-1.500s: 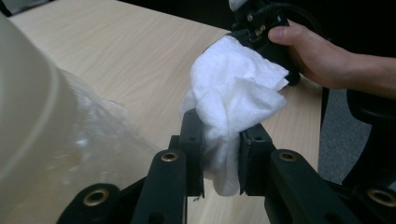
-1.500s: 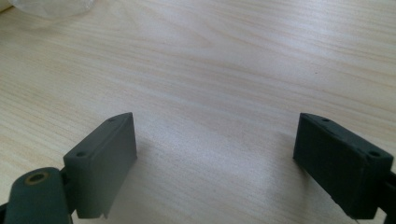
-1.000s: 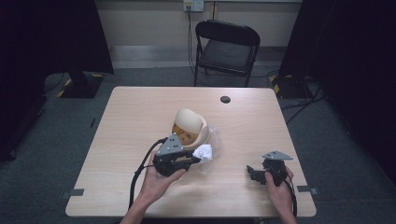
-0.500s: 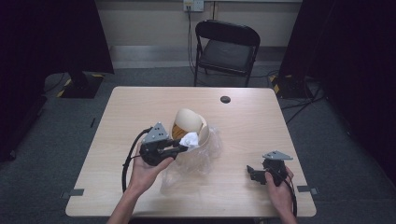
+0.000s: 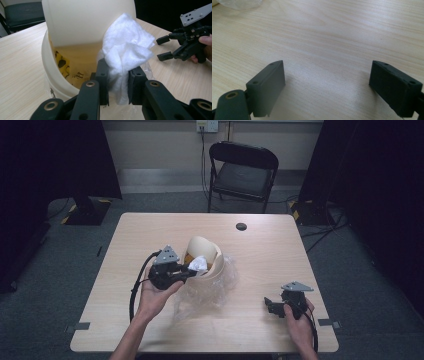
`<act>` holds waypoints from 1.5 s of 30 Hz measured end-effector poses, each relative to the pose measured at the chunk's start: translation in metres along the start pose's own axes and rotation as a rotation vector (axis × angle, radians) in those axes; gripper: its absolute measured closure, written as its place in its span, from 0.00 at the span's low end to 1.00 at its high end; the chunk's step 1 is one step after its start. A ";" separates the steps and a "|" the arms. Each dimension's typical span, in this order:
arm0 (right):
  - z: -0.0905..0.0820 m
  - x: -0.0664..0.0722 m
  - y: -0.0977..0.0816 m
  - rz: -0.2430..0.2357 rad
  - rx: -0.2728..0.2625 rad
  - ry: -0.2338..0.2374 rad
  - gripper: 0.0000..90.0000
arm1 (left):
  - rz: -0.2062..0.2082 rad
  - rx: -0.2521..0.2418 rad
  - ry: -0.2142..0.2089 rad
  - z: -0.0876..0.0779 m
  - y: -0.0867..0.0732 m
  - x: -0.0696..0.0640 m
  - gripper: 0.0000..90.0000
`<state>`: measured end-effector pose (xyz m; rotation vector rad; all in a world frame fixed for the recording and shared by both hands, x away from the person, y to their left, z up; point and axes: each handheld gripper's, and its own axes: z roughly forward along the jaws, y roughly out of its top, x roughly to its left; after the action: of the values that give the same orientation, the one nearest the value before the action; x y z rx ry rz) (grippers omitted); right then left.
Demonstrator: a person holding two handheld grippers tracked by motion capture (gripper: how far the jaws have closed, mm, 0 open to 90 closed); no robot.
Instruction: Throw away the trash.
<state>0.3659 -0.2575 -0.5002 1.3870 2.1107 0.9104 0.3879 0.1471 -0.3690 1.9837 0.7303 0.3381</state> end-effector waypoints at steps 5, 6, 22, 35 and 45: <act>0.000 0.000 0.000 0.001 0.000 -0.001 0.14 | -0.006 0.048 0.009 0.009 0.007 0.004 0.83; 0.000 0.000 0.000 0.000 0.000 0.000 0.14 | -0.011 0.049 0.007 0.011 0.007 0.004 0.83; 0.000 0.000 0.000 0.000 0.000 0.000 0.14 | -0.020 0.140 0.039 0.034 0.005 0.008 0.83; 0.000 0.000 0.000 0.001 0.000 -0.003 0.14 | -0.053 0.234 0.069 0.050 0.014 0.005 0.75; 0.000 0.000 0.000 0.001 0.000 -0.003 0.14 | -0.066 0.262 0.084 0.054 0.021 0.002 0.51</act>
<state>0.3655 -0.2572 -0.5002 1.3887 2.1080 0.9084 0.4244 0.1035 -0.3779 2.1948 0.9308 0.2992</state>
